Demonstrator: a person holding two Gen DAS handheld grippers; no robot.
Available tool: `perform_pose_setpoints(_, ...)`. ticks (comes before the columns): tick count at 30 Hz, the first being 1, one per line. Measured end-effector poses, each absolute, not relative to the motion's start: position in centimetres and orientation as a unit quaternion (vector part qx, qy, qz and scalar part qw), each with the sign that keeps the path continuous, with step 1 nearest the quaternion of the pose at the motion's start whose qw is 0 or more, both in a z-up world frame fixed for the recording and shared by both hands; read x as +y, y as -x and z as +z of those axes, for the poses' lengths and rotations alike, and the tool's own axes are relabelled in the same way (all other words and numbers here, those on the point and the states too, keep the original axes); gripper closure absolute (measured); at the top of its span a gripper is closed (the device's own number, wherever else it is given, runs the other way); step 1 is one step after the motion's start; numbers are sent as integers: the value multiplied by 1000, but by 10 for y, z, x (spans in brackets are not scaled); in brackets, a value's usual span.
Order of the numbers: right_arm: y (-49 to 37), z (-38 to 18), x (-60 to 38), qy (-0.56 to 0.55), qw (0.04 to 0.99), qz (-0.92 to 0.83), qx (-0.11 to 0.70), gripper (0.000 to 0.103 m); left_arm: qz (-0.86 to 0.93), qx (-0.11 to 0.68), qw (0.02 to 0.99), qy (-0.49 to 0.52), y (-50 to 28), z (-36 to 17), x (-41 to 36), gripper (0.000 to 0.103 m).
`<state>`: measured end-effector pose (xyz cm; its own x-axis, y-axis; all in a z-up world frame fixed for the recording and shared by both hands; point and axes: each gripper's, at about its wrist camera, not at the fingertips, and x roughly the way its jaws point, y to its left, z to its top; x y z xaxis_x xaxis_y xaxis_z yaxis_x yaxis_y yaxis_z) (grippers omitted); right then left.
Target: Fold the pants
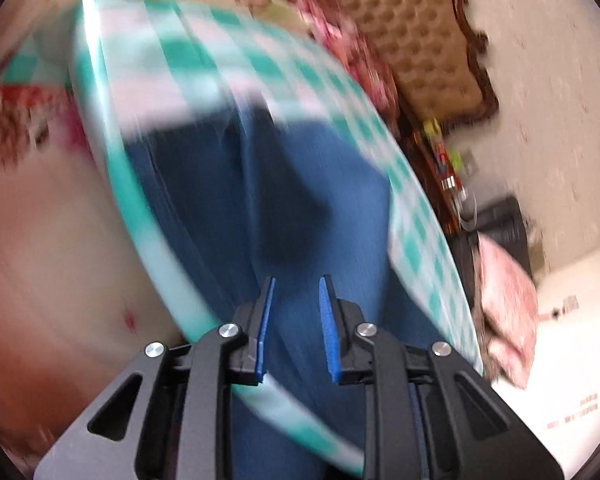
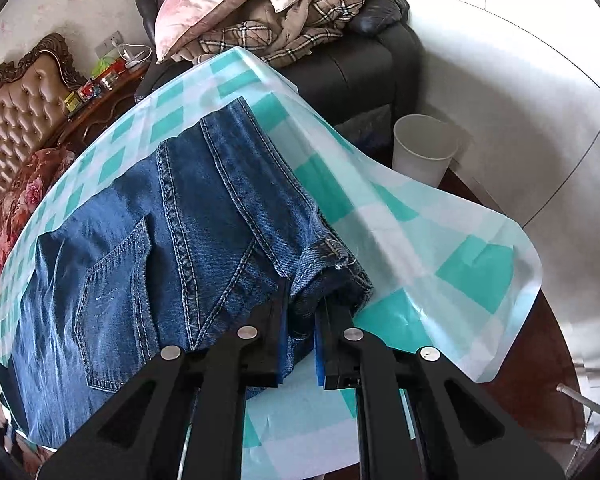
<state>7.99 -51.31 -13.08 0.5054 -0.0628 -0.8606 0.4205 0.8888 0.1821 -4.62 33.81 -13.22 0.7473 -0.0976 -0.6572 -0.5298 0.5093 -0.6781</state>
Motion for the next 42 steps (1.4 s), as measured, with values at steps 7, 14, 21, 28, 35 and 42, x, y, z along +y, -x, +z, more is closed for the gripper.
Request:
perform_pose_setpoints(7, -80, -132, -512, -187, 847, -146, 475, 93, 148, 364, 782, 484, 0, -146, 392, 71)
perform_pose_setpoints(14, -81, -132, -512, -185, 846, -145, 478, 93, 94, 330, 848, 404, -11, -68, 381, 100)
perform_pose_setpoints(21, -80, -133, -512, -185, 847, -145, 476, 93, 76, 368, 916, 138, -19, -13, 297, 100)
perform_pose_setpoints(28, -79, -132, -513, -189, 846, -142, 478, 93, 55, 439, 894, -74, -18, -61, 223, 100)
perform_pose_setpoints(35, -79, -131, -517, -202, 844, -134, 478, 93, 178, 418, 847, 277, 41, -118, 382, 100)
perform_pose_setpoints(42, -75, -113, -517, -202, 856, -130, 458, 94, 160, 390, 817, 392, 60, -155, 405, 100)
